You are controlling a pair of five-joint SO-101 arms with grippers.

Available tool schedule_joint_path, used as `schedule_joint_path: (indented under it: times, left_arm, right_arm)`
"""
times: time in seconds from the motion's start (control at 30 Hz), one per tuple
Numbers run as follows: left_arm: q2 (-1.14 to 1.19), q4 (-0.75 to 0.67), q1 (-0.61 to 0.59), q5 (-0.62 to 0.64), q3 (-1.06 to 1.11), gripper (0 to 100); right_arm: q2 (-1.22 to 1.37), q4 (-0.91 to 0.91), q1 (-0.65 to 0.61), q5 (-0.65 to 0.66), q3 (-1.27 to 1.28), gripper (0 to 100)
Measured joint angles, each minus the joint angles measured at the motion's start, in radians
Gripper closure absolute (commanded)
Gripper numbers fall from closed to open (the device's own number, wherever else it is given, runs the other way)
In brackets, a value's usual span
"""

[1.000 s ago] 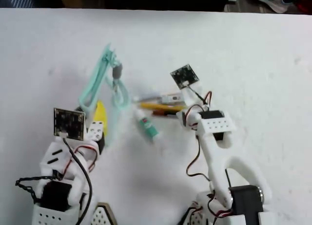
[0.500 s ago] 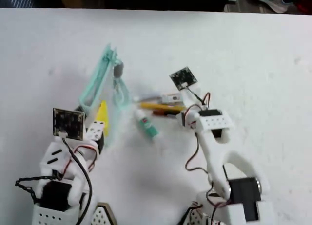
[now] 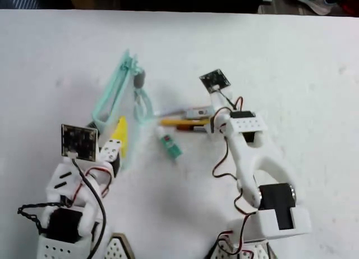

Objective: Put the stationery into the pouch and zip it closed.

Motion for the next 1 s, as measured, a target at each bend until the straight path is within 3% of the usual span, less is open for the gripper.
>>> schedule_joint_path:
  times: [0.2, 0.47, 0.7, 0.83, 1.0]
  left_arm:
    - [0.000, 0.000, 0.000, 0.000, 0.000, 86]
    - [0.000, 0.000, 0.000, 0.000, 0.000, 87]
    - [0.000, 0.000, 0.000, 0.000, 0.000, 87]
    - [0.000, 0.000, 0.000, 0.000, 0.000, 87]
    - [0.000, 0.000, 0.000, 0.000, 0.000, 87]
  right_arm:
    - [0.000, 0.000, 0.000, 0.006, 0.000, 81.9]
    - [0.002, 0.087, -0.026, 0.172, 0.000, 82.4]
    - [0.000, 0.107, -0.035, 0.187, -0.005, 98.1]
    - [-0.002, 0.117, -0.038, 0.195, -0.009, 97.0]
    - [-0.011, 0.126, -0.074, 0.305, 0.009, 94.2]
